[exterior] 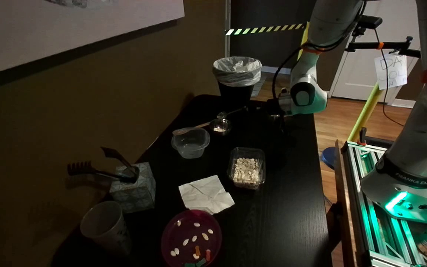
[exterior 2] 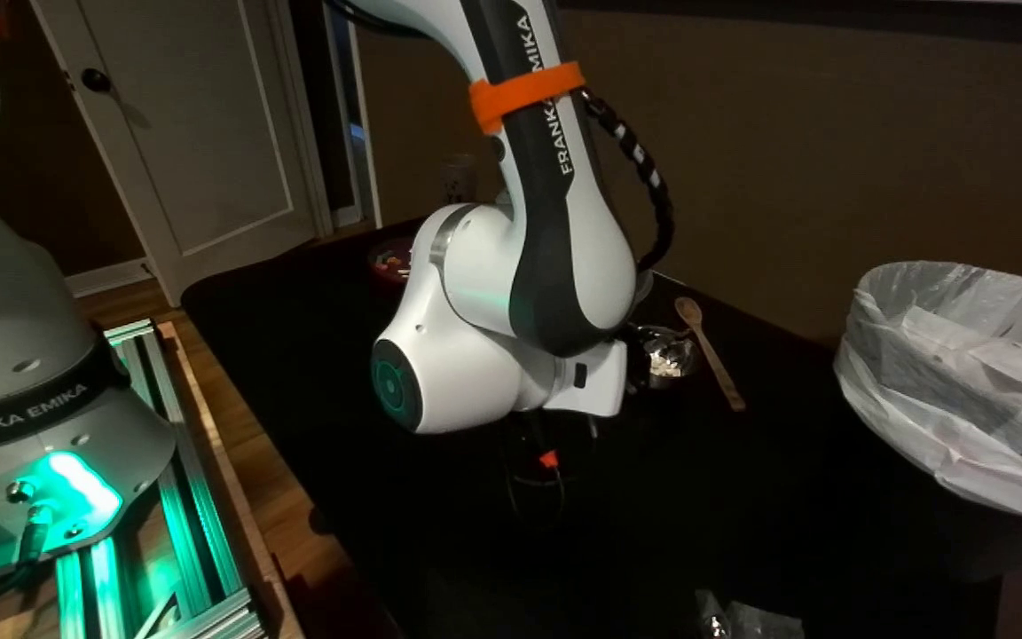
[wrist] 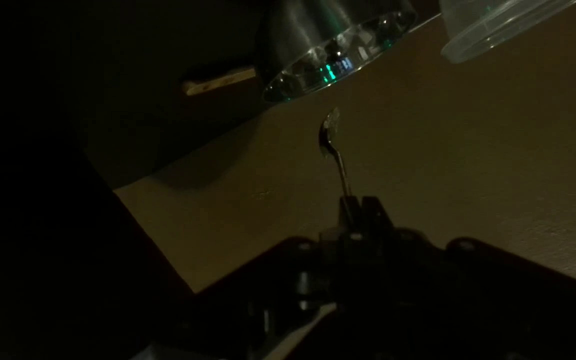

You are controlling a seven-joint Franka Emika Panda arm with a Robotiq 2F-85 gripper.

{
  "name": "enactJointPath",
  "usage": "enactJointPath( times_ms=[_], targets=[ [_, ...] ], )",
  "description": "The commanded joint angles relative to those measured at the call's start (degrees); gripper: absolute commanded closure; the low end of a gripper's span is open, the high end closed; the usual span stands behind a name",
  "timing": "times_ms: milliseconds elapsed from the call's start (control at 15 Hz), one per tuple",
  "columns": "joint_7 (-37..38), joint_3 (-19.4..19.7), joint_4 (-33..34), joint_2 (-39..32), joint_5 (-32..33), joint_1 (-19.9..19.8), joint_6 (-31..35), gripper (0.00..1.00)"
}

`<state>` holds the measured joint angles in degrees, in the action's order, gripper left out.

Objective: Transfer the popcorn from the plastic bowl to the metal bowl

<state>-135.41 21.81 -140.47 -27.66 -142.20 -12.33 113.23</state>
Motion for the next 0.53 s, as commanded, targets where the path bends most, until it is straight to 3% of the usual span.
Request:
enactJointPath(
  times_ms=[0,200,467],
  targets=[
    [3.85,-0.47,-0.92,1.01,0.46,0.14,3.91,0.99],
    [15.83,-0.73,-0.49,1.09,7.88,-0.77,6.02,0.99],
    [28.47,0.42,-0.72,1.57,24.90,-2.27,2.32,0.99]
  ],
)
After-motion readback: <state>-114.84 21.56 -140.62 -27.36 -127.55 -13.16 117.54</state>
